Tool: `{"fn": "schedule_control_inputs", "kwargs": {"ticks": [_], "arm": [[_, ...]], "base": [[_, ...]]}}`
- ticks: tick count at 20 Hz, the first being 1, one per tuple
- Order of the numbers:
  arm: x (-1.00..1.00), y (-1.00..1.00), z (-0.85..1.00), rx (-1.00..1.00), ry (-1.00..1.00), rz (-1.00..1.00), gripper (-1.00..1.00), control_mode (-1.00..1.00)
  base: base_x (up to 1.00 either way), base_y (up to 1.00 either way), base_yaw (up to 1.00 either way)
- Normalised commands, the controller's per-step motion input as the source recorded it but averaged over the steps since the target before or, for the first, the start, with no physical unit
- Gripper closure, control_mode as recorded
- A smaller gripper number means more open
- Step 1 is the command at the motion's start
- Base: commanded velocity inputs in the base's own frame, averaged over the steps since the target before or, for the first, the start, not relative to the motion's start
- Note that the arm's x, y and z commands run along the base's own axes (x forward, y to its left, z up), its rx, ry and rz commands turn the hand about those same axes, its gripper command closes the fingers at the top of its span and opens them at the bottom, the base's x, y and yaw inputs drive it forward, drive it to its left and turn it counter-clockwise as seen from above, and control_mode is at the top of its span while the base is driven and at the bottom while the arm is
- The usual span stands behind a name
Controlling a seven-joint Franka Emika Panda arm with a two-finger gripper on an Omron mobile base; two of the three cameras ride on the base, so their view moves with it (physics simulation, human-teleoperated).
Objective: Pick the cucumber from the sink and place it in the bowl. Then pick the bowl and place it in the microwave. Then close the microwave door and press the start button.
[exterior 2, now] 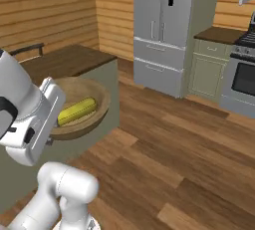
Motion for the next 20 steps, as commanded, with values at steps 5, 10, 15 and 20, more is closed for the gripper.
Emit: {"fn": "schedule_control_inputs", "kwargs": {"ticks": [5,10,15,20], "arm": [[0.0,0.0,0.0,0.0,0.0,0.0,1.0,1.0],[0.0,0.0,0.0,0.0,0.0,0.0,1.0,1.0],[0.0,0.0,0.0,0.0,0.0,0.0,1.0,1.0],[0.0,0.0,0.0,0.0,0.0,0.0,1.0,1.0]], "base": [[0.96,0.22,-0.51],[1.0,-0.66,-0.09],[1.0,-0.97,0.0],[0.92,-1.0,-0.04]]}}
